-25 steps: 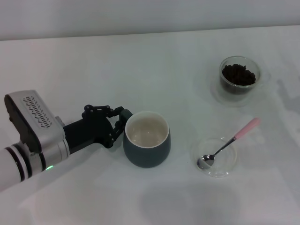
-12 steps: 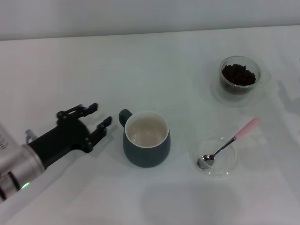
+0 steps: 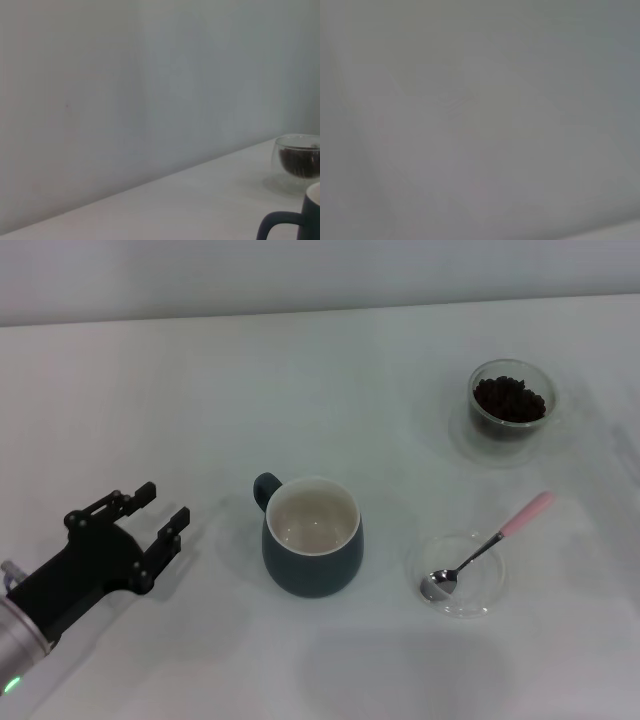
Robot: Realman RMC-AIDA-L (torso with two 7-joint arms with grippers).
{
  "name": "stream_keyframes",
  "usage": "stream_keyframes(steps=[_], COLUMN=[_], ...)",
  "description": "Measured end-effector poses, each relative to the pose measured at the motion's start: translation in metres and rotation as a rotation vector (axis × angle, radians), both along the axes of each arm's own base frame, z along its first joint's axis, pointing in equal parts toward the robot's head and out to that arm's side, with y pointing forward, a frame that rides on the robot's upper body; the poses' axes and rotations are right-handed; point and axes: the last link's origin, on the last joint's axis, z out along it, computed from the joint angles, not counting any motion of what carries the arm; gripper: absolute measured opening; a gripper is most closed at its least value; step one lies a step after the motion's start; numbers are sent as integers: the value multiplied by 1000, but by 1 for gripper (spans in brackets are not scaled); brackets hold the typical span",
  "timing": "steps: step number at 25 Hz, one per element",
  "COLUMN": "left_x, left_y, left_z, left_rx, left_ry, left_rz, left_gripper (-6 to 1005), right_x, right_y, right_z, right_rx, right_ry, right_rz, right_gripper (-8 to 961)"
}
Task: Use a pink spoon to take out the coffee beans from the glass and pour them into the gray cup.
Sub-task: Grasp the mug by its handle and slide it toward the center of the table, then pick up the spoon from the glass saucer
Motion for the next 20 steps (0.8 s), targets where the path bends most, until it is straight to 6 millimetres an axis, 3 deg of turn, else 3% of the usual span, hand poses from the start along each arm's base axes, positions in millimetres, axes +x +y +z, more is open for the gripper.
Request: stream_keyframes(steps=[7,14,20], left_x=[-6,-7,-8], left_y=[-11,-17,-23], left_z=[5,11,18], left_rx=[43,80,123], left_ry=[-9,-41,-59], left_rz=[7,3,-11], left_gripper=[473,473,474], right_x=[9,-10,-16], right_y=[-1,-4,-11], right_z=[0,-13,-29], right_rx=[-174,-351,-461], right_ry=[224,439,477], right_rz=[-66,-16,-15], right_gripper=[679,680,680])
